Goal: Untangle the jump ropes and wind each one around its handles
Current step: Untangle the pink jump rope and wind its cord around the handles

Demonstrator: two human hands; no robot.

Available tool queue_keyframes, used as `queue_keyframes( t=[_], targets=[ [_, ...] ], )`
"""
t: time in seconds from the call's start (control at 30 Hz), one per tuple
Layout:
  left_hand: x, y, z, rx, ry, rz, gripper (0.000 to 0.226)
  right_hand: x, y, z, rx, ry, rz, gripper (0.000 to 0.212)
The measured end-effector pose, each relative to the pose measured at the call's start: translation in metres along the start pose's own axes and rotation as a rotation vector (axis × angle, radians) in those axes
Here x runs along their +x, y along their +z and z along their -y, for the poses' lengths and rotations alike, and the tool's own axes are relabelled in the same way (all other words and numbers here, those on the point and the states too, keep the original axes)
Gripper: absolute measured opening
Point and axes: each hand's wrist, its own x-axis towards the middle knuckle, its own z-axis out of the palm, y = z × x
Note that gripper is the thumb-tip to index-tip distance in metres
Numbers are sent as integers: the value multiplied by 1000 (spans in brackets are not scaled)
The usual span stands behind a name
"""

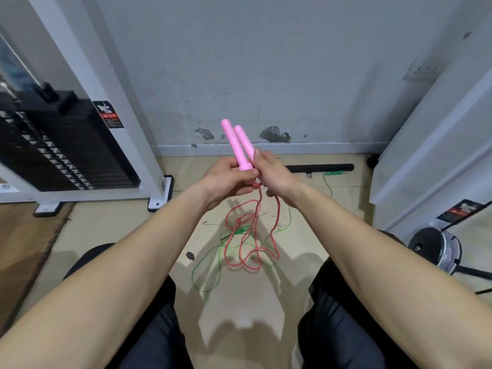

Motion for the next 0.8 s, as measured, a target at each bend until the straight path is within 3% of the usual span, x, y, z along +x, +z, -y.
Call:
queue_keyframes(
  t=[0.17,0.27,0.37,0.43,0.5,0.57,0.67,0.73,0.8],
  targets=[
    [-7,6,10,75,26,-42,11,7,17,-15,113,42,-49,70],
    [-5,6,21,79,81,-90,13,15,22,-19,222,53,-3,72],
    [2,-3,22,24,90,-95,14,17,22,-19,384,9,108,70],
    [8,-10,16,-137,59,-99,14,20,24,-26,481,-8,231,70],
    [16,-20,8,-337,65,-122,17,20,27,-34,520,87,405,69],
    [23,-39,0,-512,109,-199,18,21,26,-49,306,132,489,57],
    [33,-78,-5,-748,155,-374,15,28,16,-81,-218,81,360,35],
    [37,-97,-3,-788,185,-438,14,34,7,-106,-295,181,248,32],
    [38,-107,-3,-841,216,-489,15,37,-3,-128,-477,274,240,20]
  ],
)
